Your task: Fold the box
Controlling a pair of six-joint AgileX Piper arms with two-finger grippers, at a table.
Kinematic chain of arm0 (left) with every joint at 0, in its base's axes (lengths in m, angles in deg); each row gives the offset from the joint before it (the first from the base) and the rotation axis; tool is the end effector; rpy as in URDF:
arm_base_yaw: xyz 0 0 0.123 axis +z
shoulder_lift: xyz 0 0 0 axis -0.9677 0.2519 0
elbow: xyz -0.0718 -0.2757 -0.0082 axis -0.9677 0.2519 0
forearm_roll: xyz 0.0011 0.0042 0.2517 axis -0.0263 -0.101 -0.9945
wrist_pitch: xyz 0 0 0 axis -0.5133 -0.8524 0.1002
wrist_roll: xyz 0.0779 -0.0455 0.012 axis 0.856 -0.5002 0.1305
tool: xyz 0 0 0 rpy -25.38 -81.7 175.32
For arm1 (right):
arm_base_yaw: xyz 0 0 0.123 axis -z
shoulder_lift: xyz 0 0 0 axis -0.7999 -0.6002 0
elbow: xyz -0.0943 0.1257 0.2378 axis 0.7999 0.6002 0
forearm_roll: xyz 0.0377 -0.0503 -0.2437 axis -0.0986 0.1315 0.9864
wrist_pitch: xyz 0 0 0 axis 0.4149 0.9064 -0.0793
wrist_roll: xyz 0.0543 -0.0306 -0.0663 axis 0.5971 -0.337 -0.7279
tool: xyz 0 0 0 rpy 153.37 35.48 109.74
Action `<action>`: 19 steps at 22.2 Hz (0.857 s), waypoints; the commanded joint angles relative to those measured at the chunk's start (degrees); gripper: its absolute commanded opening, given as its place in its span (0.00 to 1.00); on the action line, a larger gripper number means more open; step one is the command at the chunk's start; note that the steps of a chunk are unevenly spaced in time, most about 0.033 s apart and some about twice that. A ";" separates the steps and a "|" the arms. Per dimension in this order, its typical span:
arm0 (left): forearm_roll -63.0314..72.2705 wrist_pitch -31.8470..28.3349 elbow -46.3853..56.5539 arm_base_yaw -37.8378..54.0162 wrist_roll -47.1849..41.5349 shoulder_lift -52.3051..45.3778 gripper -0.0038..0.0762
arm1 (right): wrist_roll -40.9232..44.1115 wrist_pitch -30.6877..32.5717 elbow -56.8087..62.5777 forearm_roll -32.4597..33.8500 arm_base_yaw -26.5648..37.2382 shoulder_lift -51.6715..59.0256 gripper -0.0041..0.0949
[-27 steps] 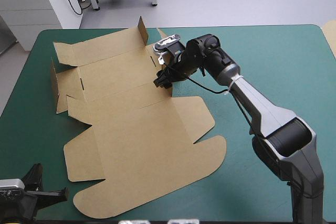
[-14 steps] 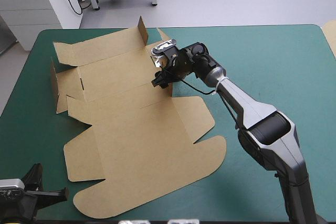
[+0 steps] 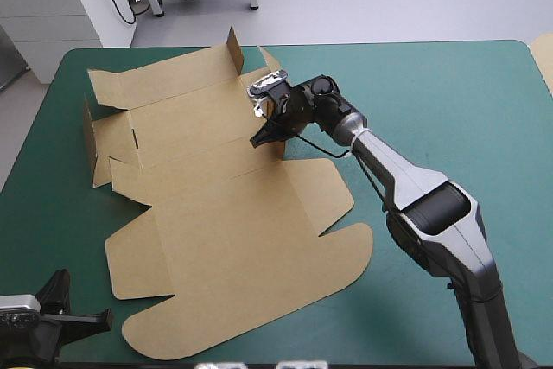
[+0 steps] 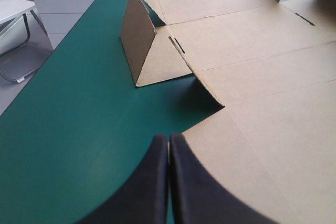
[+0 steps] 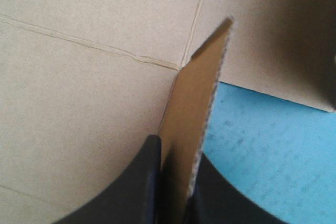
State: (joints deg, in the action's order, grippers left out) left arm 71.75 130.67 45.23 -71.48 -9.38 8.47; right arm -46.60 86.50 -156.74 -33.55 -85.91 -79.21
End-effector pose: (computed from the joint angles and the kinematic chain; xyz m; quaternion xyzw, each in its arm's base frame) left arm 0.0096 0.0028 0.2769 -0.0255 0.7992 0.0368 0.5994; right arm 0.4240 0.2802 0.2565 -0.3167 0.8981 0.1030 0.2873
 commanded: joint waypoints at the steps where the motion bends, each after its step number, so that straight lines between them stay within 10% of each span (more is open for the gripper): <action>1: 0.12 -4.29 -1.16 0.11 0.00 -0.39 0.04 | -4.12 -1.90 -2.62 2.35 0.00 3.91 0.02; 15: 0.12 -4.29 -1.16 0.11 0.00 -0.39 0.04 | -59.01 11.47 -14.62 1.59 0.00 3.91 0.02; 19: 0.12 -4.29 -1.16 0.11 0.00 -0.39 0.04 | -60.62 16.78 -14.62 0.19 0.00 3.91 0.02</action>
State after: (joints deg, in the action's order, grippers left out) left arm 71.75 130.67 45.23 -71.48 -9.38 8.47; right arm -104.21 101.46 -169.26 -31.78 -85.97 -79.57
